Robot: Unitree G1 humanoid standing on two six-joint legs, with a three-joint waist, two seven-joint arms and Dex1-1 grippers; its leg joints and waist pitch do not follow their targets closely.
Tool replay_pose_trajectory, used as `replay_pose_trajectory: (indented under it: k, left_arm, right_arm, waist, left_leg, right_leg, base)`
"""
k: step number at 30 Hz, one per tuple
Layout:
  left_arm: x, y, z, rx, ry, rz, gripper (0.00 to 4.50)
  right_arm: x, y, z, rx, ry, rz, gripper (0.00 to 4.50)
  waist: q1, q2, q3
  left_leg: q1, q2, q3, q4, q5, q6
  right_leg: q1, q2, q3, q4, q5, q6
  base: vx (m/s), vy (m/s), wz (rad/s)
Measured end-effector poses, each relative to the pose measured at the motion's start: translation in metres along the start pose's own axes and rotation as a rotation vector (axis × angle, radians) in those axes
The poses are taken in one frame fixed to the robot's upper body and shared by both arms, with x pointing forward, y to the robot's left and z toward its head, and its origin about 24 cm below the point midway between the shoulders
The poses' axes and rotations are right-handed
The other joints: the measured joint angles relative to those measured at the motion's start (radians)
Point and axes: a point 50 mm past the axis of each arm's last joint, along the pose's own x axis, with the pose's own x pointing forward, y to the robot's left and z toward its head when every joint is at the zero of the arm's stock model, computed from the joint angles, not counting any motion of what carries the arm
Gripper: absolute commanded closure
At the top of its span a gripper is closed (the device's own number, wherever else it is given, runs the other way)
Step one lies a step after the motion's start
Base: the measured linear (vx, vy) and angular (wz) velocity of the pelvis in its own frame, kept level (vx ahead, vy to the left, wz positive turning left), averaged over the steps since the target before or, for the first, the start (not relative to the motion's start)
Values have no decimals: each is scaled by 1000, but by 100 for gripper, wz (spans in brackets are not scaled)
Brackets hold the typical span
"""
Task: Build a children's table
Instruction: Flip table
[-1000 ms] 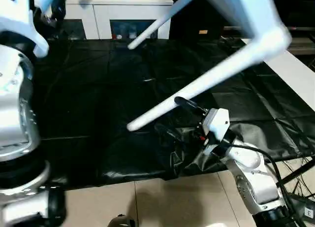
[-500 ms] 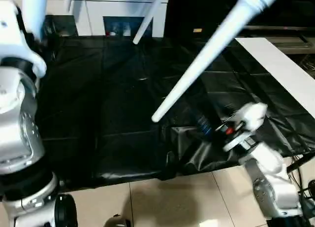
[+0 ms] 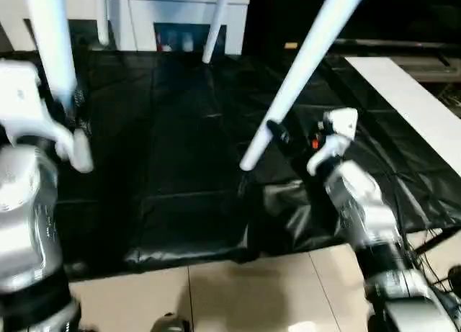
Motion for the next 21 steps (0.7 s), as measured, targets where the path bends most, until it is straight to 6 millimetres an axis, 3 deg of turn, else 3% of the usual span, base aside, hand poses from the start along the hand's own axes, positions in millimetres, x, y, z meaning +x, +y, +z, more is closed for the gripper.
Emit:
replay_pose_trajectory:
  k: [10,13,21]
  left_arm:
    - [-26,4,-32,-21,75,-7,285]
    - [-29,5,-33,-16,59,-22,285]
    - [-37,21,-39,38,32,-50,286]
  right_arm:
    - [8,9,-9,35,22,139,85]
    - [8,14,-12,44,21,188,109]
    - [-16,21,-37,83,50,253,172]
  waist:
    - [3,-20,2]
    - [5,-24,1]
    - [-5,-29,-3]
  left_leg:
    - [0,2,1,0,0,0]
    - [1,3,1,0,0,0]
    - [6,3,1,-1,1,-1]
  right_leg:
    - [0,1,-2,0,1,0]
    - [1,1,-2,0,1,0]
    - [3,1,-1,0,2,0]
  base:
    - [0,0,0]
    - [0,0,0]
    - [0,0,0]
